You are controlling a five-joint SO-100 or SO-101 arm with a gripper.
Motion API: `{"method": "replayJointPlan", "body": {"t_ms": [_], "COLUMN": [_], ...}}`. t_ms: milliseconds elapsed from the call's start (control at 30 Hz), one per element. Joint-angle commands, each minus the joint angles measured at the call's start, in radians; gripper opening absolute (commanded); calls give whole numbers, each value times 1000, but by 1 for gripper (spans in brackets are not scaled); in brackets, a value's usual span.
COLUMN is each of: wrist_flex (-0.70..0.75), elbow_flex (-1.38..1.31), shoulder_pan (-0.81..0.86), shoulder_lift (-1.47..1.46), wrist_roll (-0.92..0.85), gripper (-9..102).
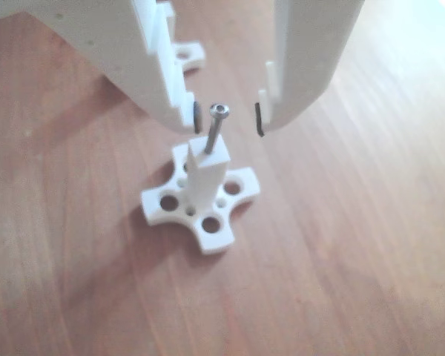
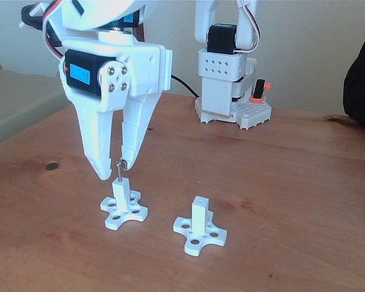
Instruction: Grab the screw and set it in the hole.
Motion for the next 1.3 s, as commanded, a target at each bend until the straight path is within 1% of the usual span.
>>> {"method": "replayJointPlan", "body": {"t_ms": [0, 1267], "wrist_flex": [-15, -34], "elbow_flex": [-57, -48], "shoulder_pan": [6, 9], "shoulder_lift": [20, 5], "wrist_roll": [-12, -17], "gripper": [9, 8]}}
